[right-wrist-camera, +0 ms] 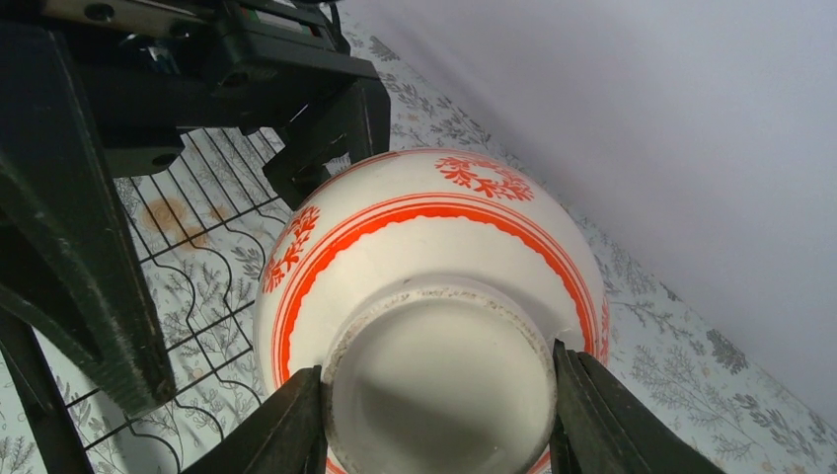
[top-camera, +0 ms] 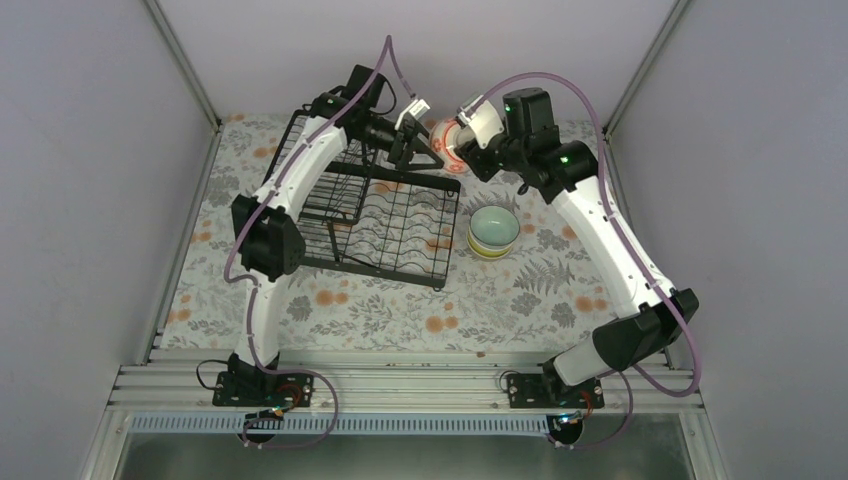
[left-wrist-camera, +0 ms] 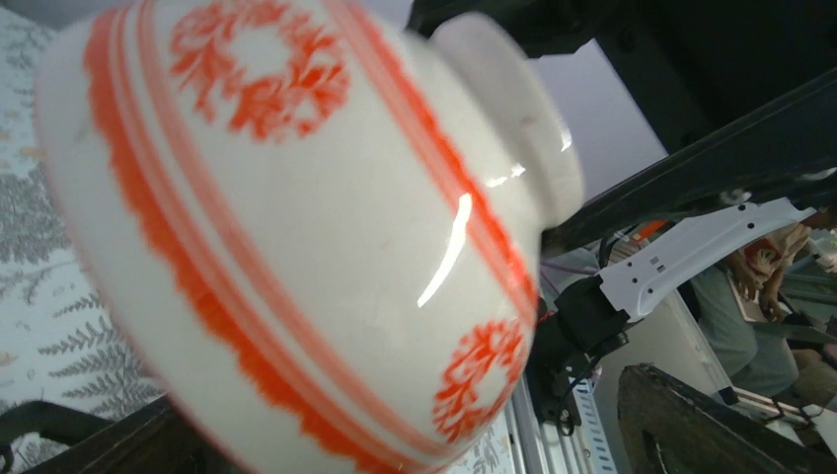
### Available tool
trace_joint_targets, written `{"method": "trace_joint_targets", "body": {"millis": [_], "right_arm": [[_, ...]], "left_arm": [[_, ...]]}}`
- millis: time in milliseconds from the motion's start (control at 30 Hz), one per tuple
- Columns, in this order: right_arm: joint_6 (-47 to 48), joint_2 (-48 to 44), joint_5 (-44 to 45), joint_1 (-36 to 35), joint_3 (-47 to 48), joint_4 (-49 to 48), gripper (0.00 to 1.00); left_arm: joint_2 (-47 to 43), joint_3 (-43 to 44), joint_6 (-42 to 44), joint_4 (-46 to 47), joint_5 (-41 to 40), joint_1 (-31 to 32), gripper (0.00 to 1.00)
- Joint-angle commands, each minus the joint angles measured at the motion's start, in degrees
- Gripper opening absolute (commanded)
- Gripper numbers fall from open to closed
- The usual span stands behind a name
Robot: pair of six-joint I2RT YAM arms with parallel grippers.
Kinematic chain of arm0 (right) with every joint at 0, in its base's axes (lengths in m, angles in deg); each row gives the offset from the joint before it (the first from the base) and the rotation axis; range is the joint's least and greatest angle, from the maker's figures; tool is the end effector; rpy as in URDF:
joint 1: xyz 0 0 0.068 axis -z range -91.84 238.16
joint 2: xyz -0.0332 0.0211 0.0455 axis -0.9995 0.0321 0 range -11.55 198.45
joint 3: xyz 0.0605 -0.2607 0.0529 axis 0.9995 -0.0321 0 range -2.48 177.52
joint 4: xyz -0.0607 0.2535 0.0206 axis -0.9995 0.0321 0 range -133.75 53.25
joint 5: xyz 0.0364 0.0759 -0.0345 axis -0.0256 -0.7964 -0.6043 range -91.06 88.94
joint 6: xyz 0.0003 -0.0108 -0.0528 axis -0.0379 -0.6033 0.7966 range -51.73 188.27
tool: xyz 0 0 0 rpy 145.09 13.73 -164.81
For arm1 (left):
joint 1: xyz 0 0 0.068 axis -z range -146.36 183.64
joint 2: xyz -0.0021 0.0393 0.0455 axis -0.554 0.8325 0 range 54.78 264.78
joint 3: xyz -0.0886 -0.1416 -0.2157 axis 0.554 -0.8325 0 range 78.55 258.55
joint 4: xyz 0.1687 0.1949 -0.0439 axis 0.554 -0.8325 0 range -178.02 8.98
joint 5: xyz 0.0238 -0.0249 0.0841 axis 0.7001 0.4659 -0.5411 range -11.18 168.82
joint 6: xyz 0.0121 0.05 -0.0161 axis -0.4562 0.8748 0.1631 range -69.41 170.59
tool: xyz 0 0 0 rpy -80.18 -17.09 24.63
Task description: Unload the bowls from the dish rack
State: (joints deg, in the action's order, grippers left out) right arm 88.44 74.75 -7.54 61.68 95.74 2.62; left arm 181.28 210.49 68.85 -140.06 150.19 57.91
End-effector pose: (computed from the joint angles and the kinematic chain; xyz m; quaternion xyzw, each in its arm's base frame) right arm 0.2852 0.1464 0.4244 -0.3739 0.8008 0.0756 0.4618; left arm 0.4108 -0.2223 0.3399 0.4496 0.6530 -0.5667 0.2243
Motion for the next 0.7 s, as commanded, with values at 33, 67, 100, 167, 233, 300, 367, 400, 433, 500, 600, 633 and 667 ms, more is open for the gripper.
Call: {"method": "trace_joint_targets", "body": {"millis": [33,67,100,167,233,300,367,400,433,500,600,633,667], "right_arm": [[-0.7,0.1,-2.8,0.2,-0.2,-5.8,0.1],[-0.9,0.4,-3.4,0.3,0.2,-5.6,0.1],[-1.1,1.0,-4.2,0.3,0.5,-5.3,0.1],[-1.6,2.0,-5.5,0.3,1.5,-4.9,0.1],[-1.7,2.8,-6.0,0.2,2.0,-5.1,0.1],[-1.6,2.9,-5.8,0.2,1.7,-6.1,0.1],[-1.3,2.4,-5.6,0.3,0.7,-7.8,0.11],[-1.2,2.3,-5.2,0.3,0.4,-8.6,0.11],[-1.1,2.3,-5.1,0.2,0.2,-8.9,0.11],[-0.9,2.9,-5.2,0.2,1.1,-8.6,0.12],[-0.9,4.6,-6.1,0.2,1.9,-7.2,0.13],[-0.9,4.8,-6.0,0.2,1.9,-6.9,0.13],[-0.9,5.1,-5.7,0.3,1.9,-6.6,0.14]], "left_arm": [[0.0,3.3,0.4,0.4,3.5,0.6,0.9],[0.0,3.7,0.4,0.4,3.8,0.7,0.88],[0.1,4.0,0.4,0.3,4.1,0.7,0.86],[0.4,4.4,0.6,0.1,4.9,0.8,0.83],[0.7,4.7,0.8,-0.1,5.2,1.0,0.77],[0.8,4.6,0.5,-0.1,5.6,1.3,0.66],[0.7,4.8,0.5,0.0,5.8,1.4,0.61],[0.6,4.9,0.5,0.0,5.8,1.4,0.56],[0.5,5.0,0.5,0.1,5.7,1.4,0.51],[0.3,5.1,0.5,0.0,5.7,1.3,0.48],[-0.1,5.2,0.7,-0.2,5.7,1.4,0.43],[-0.3,5.2,0.8,-0.3,5.8,1.4,0.43],[-0.5,5.3,0.9,-0.3,5.7,1.4,0.42]]}}
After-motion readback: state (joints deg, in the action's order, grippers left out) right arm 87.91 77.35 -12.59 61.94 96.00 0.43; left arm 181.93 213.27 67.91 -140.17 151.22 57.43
